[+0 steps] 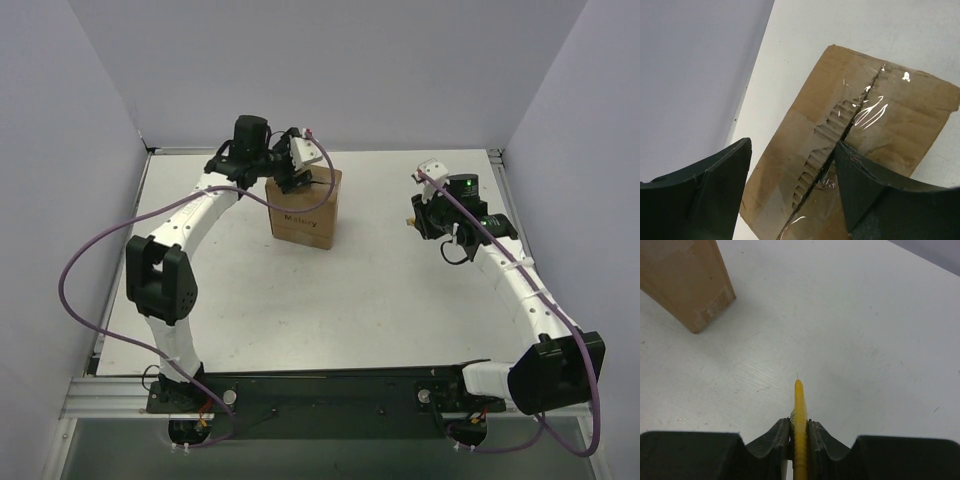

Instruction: Unpack the express box

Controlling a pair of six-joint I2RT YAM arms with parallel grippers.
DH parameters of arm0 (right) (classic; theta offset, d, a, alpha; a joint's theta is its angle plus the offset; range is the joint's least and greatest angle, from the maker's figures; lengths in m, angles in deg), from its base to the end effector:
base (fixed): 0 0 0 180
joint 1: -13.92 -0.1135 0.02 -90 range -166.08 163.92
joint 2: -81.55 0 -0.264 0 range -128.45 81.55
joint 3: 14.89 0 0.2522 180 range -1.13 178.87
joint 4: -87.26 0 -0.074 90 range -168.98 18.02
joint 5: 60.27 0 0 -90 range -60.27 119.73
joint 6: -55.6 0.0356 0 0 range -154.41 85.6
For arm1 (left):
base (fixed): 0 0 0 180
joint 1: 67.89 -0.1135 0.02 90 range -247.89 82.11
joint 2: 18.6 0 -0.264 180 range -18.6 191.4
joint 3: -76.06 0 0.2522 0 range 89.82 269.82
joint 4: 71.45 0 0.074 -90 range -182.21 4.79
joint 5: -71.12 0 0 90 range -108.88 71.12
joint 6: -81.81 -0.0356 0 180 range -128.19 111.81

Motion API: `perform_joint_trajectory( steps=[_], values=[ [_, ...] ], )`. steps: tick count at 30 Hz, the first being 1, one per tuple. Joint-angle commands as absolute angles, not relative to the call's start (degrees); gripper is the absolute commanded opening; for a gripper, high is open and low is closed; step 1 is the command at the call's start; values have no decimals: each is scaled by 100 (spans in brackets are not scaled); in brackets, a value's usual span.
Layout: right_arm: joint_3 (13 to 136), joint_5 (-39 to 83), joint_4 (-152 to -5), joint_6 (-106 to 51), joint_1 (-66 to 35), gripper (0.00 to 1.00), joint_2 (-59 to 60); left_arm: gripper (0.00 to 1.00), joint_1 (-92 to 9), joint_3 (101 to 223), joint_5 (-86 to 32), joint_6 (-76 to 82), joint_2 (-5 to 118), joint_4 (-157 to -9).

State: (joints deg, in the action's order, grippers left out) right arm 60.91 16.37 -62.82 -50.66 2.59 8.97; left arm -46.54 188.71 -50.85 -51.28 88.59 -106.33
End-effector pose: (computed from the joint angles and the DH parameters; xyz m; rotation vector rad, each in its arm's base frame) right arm 0.2826 0.0650 0.3307 -0.6241 1.9296 0.1831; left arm 0.4028 -0.1777 0.3385 1.3423 1.5055 -0.3405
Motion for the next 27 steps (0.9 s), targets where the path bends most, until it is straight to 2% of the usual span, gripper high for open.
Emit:
perform_joint_trajectory(
  steps=[1, 7, 11, 14, 19, 23, 27],
  values=[
    [6452, 1479, -5947, -4847, 258, 0, 807, 77, -4486, 19440, -5078, -6556, 9318, -11830],
    [6689, 1295, -5938, -4697, 285, 0, 720, 75, -4337, 20231, -5097, -7533, 9899, -13300],
    [6821, 1137, -5956, -4592, 293, 0, 561, 66, -4065, 19874, -4519, -8034, 9891, -13251],
    [6944, 1058, -5956, -4574, 293, 0, 482, 61, -3994, 19635, -4446, -7598, 9733, -12793],
    [7076, 1022, -5920, -4530, 293, 0, 429, 37, -4116, 19793, -4806, -6516, 9539, -12652],
    [7269, 698, -5912, -4338, 320, 0, 385, 26, -4161, 19468, -5043, -5585, 9110, -12187],
    [7883, -461, -5999, -3759, 530, 0, 157, 18, -4161, 19117, -5140, -5144, 8827, -11756]
  ],
)
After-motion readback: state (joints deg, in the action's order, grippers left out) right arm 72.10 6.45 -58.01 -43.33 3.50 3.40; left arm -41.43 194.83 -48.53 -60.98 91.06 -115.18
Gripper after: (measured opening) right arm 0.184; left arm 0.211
